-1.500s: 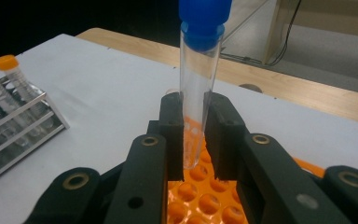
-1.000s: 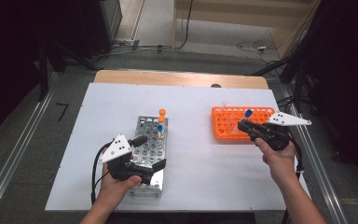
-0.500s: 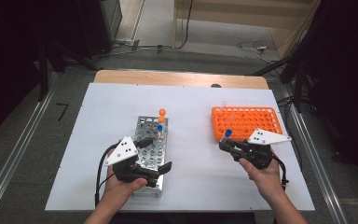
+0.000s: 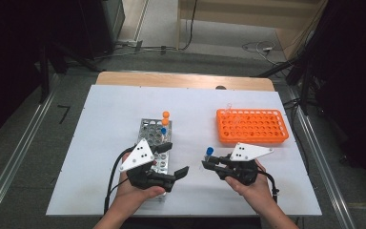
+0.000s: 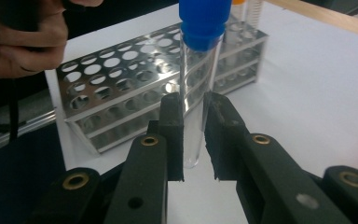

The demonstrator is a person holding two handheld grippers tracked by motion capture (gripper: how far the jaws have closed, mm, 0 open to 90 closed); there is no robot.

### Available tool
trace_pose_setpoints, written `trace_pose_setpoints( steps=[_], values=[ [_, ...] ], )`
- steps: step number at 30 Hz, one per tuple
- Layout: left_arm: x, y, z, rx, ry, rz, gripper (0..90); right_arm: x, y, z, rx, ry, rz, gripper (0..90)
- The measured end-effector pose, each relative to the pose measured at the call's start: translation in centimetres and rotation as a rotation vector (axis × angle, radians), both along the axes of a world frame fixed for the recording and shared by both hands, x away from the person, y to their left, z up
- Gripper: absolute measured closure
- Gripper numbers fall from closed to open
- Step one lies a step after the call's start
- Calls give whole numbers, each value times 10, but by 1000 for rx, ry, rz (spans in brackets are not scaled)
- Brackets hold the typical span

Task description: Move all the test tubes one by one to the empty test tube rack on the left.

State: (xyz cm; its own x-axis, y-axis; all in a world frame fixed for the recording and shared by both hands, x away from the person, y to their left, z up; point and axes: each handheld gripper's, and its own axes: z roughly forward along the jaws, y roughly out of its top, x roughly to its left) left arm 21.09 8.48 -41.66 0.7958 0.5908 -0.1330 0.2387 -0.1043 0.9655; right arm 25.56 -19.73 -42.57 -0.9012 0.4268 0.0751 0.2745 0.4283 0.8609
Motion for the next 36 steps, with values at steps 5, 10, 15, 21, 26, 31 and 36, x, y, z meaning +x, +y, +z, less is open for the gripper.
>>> trace_pose_setpoints(
  steps=[5,10,15,21,26,31,36],
  values=[
    [-3,-9,1,12,-9,-41,319,-7,13,-2,-12,4,39,748],
    [-3,-16,1,6,-5,-67,433,-12,21,-2,-17,10,67,748],
    [-5,-22,-2,36,-16,-77,523,-17,28,-2,-21,5,92,748],
    [-5,-26,-4,58,-8,-84,624,-19,31,-2,-22,4,108,748],
    [-5,-28,-6,64,-8,-100,705,-20,32,-3,-25,4,119,748],
    [-4,-27,-5,63,-18,-92,756,-21,32,-2,-22,6,123,747],
    [-3,-24,-4,61,-21,-78,763,-20,32,-1,-16,1,117,709]
  ],
)
